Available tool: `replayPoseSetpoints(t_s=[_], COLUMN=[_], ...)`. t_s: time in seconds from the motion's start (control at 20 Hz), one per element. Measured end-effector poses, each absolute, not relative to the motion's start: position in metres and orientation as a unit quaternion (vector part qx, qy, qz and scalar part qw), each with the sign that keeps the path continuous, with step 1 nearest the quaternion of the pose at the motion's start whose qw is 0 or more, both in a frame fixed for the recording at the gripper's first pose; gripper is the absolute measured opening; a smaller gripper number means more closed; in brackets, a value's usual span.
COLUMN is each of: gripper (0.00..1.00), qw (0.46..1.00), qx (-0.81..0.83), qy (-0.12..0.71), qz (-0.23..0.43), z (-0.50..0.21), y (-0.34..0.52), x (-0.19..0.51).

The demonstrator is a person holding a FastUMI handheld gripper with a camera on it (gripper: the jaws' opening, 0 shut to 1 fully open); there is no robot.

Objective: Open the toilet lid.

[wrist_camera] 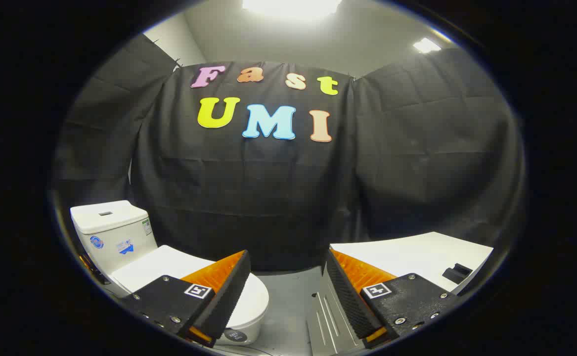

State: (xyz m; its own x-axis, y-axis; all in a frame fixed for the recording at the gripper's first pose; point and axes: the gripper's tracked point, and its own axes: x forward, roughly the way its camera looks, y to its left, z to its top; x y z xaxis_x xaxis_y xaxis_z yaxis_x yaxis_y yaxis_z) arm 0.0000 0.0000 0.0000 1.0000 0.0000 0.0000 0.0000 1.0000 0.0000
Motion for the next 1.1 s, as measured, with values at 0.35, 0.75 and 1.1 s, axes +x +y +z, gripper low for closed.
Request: replayPoseSetpoints(t_s=[0.35, 0.75, 1.1], gripper=[0.95, 0.95, 0.95], qw=[1.000, 1.000, 0.998], qx=[0.011, 0.016, 0.065], qy=[-0.003, -0.005, -0.020], qz=[-0.010, -0.017, -0.008], z=[0.001, 0.001, 0.013], y=[-0.005, -0.009, 0.005], x=[0.000, -0.001, -0.005])
